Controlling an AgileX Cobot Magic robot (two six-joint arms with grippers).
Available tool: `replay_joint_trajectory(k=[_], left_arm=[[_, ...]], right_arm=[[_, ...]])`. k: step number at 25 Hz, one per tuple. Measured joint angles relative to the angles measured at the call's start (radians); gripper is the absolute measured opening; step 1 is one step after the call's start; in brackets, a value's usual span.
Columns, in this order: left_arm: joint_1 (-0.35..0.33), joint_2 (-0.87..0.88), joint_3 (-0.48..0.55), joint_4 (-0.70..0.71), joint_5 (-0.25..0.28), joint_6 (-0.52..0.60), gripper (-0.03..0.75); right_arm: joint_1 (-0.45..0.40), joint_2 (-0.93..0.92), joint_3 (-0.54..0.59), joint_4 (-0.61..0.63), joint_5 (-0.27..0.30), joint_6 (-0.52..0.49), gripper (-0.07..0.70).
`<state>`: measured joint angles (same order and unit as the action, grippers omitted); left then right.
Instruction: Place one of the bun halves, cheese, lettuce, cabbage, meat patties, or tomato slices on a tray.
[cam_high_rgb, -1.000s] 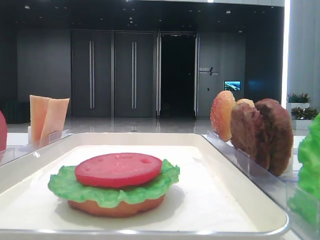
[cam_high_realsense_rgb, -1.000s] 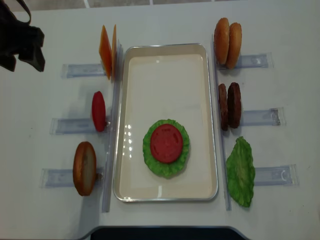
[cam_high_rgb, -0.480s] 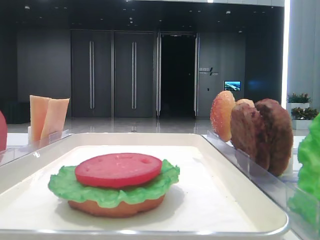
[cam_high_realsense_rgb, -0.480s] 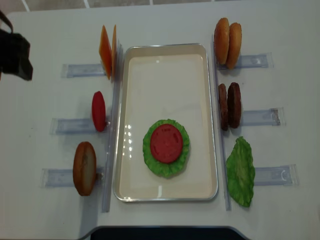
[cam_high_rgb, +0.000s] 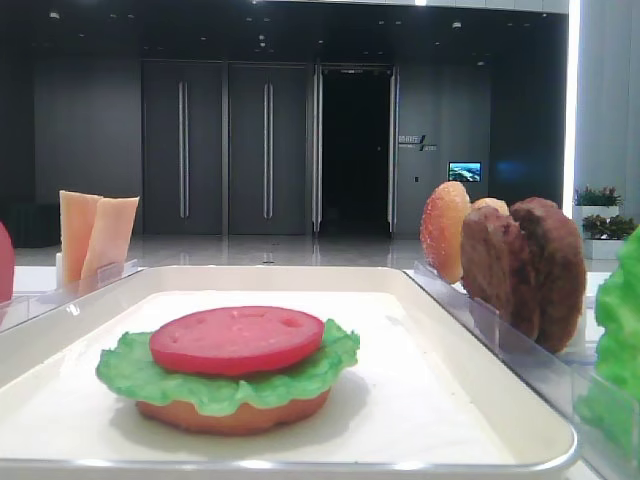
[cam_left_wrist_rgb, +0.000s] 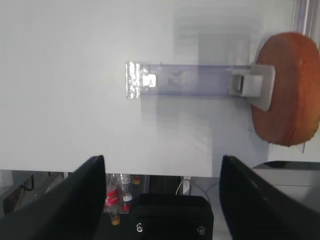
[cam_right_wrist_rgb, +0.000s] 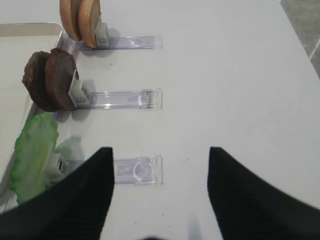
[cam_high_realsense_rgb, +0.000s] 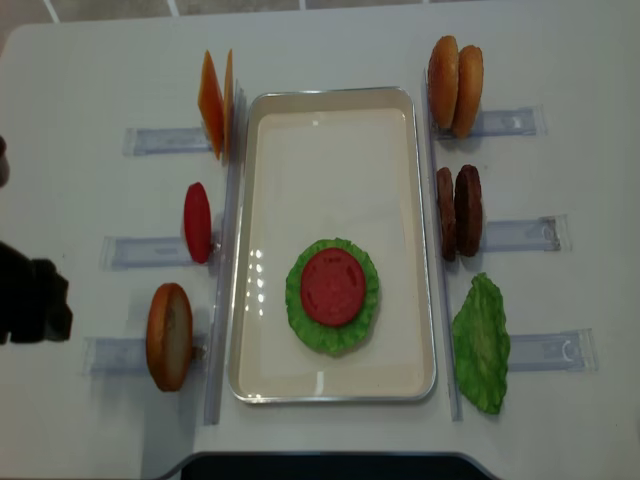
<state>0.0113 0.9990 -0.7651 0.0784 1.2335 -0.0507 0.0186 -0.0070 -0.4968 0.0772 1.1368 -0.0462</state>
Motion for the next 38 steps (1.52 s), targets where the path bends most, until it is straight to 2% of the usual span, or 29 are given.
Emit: replay_joint_trajectory(k=[4,9,23,38], left_arm=[[0.0,-0.117,0.09,0.0,0.0,0.0,0.538],[0.0,-0.296,0.156,-0.011,0.0,-0.001,0.538],[0.0,-0.69,0.193,-0.043,-0.099,0.007,0.528],[0.0,-0.963,0.287,-0.044,-0.122,0.008,0.486]], right_arm=[[0.0,0.0,0.0,0.0,0.0,0.0,0.425],[0.0,0.0,0.0,0.0,0.0,0.0,0.425],[0.0,0.0,0.0,0.0,0.0,0.0,0.425],[0.0,0.0,0.0,0.0,0.0,0.0,0.425]])
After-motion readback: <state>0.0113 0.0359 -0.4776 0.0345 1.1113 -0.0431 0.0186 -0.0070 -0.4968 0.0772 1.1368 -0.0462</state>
